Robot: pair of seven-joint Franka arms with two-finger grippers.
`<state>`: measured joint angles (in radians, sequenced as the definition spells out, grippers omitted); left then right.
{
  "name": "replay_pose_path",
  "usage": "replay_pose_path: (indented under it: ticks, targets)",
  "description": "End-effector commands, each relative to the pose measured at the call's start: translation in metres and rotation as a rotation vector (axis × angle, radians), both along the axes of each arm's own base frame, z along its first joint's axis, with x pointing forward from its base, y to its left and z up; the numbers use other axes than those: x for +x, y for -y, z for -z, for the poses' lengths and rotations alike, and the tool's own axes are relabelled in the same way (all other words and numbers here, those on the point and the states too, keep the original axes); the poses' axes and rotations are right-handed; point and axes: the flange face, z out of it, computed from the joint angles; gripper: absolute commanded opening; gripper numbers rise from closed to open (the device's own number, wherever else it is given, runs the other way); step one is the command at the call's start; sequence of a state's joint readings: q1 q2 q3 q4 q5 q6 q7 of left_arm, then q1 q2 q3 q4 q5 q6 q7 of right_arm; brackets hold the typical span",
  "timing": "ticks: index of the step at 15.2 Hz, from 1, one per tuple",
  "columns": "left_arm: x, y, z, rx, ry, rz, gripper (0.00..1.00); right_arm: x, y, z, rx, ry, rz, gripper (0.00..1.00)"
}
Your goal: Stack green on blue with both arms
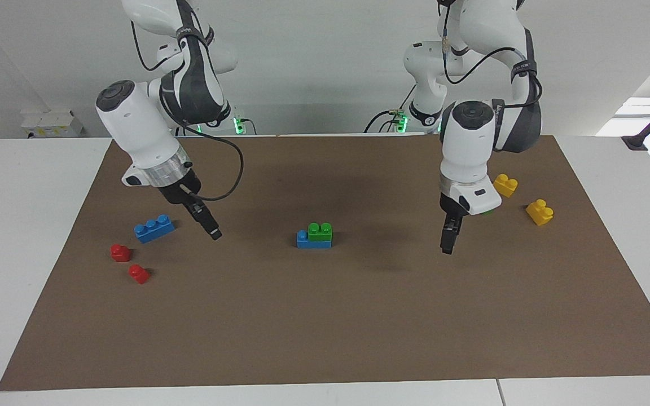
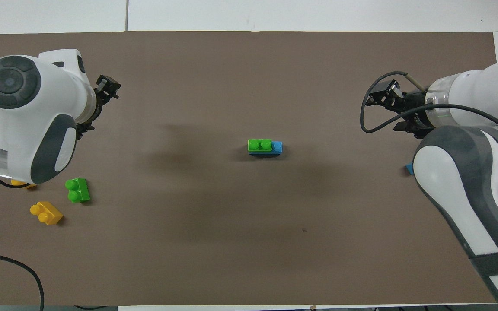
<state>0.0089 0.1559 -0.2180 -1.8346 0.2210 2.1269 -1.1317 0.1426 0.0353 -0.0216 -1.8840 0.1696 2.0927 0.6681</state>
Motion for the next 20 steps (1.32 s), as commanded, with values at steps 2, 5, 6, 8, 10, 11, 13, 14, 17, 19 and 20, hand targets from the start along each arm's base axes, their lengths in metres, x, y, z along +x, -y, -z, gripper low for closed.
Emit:
replay_pose_path:
  ticks: [2, 5, 6, 8, 10, 11, 13, 14, 17, 19, 20]
  targets:
    - [-0.013, -0.046, -0.026, 0.008, -0.063, 0.152, 1.00, -0.016, -0.003, -0.018, -0.113, 0.014, -0.191, 0.95]
    - [-0.024, -0.084, -0.048, -0.004, -0.108, 0.307, 1.00, -0.020, 0.004, -0.026, -0.139, 0.025, -0.352, 0.95]
    - [-0.028, -0.097, -0.052, -0.009, -0.124, 0.367, 1.00, -0.021, 0.008, -0.027, -0.145, 0.022, -0.387, 0.95]
    - [-0.033, -0.114, -0.063, -0.020, -0.148, 0.462, 1.00, -0.021, 0.018, -0.034, -0.156, 0.018, -0.455, 0.95]
    - [-0.034, -0.126, -0.077, -0.017, -0.171, 0.541, 1.00, -0.021, 0.030, -0.039, -0.164, 0.010, -0.504, 0.95]
    - [-0.033, -0.133, -0.086, -0.028, -0.175, 0.585, 1.00, -0.020, 0.036, -0.043, -0.165, 0.001, -0.528, 0.95]
    - [-0.033, -0.142, -0.110, -0.057, -0.187, 0.609, 1.00, -0.021, 0.049, -0.054, -0.182, -0.017, -0.567, 0.95]
    - [-0.034, -0.143, -0.121, -0.060, -0.201, 0.633, 1.00, -0.021, 0.053, -0.060, -0.208, -0.025, -0.594, 0.95]
    - [-0.042, -0.143, -0.147, -0.049, -0.246, 0.780, 1.00, -0.018, 0.072, -0.085, -0.228, -0.057, -0.614, 0.95]
    - [-0.044, -0.142, -0.148, -0.044, -0.243, 0.783, 1.00, -0.014, 0.082, -0.094, -0.224, -0.072, -0.599, 0.95]
    - [-0.044, -0.142, -0.148, -0.043, -0.243, 0.783, 1.00, -0.014, 0.086, -0.099, -0.223, -0.074, -0.593, 0.95]
